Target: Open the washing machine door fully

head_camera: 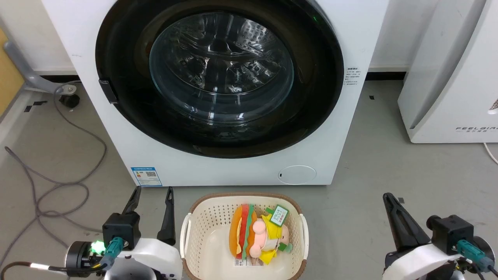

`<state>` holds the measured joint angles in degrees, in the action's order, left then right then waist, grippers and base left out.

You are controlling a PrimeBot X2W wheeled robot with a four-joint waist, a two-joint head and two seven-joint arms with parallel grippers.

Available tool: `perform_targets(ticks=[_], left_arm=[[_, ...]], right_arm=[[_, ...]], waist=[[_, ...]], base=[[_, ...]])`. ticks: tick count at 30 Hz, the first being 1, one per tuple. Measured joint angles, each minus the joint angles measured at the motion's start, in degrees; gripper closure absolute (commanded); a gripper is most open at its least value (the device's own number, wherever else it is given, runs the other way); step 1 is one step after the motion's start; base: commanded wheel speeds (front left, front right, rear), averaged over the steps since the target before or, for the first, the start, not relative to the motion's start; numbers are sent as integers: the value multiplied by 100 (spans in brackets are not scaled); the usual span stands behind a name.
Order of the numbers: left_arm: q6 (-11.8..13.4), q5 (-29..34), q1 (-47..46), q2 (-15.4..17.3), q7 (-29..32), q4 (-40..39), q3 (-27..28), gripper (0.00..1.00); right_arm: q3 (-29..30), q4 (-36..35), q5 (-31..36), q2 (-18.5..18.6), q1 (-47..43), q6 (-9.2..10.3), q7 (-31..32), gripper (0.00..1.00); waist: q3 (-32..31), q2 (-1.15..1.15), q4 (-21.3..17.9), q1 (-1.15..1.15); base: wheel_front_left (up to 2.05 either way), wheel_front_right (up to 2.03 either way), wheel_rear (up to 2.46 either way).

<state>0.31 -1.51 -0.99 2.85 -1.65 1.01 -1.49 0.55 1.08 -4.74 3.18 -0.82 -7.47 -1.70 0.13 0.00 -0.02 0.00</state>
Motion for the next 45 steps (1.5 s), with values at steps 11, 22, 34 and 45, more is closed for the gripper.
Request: perform_targets(ticks=[11, 22, 34, 45], left_arm=[[7, -108, -21, -1, -124, 68, -109, 0], [9, -182, -48, -1, -253, 100, -176, 0], [35, -275, -166, -2, -404, 123, -310, 0], [58, -382, -334, -1, -534, 92, -444, 0]], right_arm=[[66, 118, -1371, 0, 27, 1, -127, 100], [147, 233, -2762, 3, 297, 1, -254, 100], [276, 702, -4030, 226, 920, 2, -408, 100], [63, 1429, -5038, 632, 1857, 2, -527, 100]], waist=[[7, 0, 9, 0], [33, 0, 14, 0], [135, 0, 10, 0], [310, 0, 44, 0]], base=[[0, 0, 0], [0, 0, 0], [0, 0, 0], [0, 0, 0]])
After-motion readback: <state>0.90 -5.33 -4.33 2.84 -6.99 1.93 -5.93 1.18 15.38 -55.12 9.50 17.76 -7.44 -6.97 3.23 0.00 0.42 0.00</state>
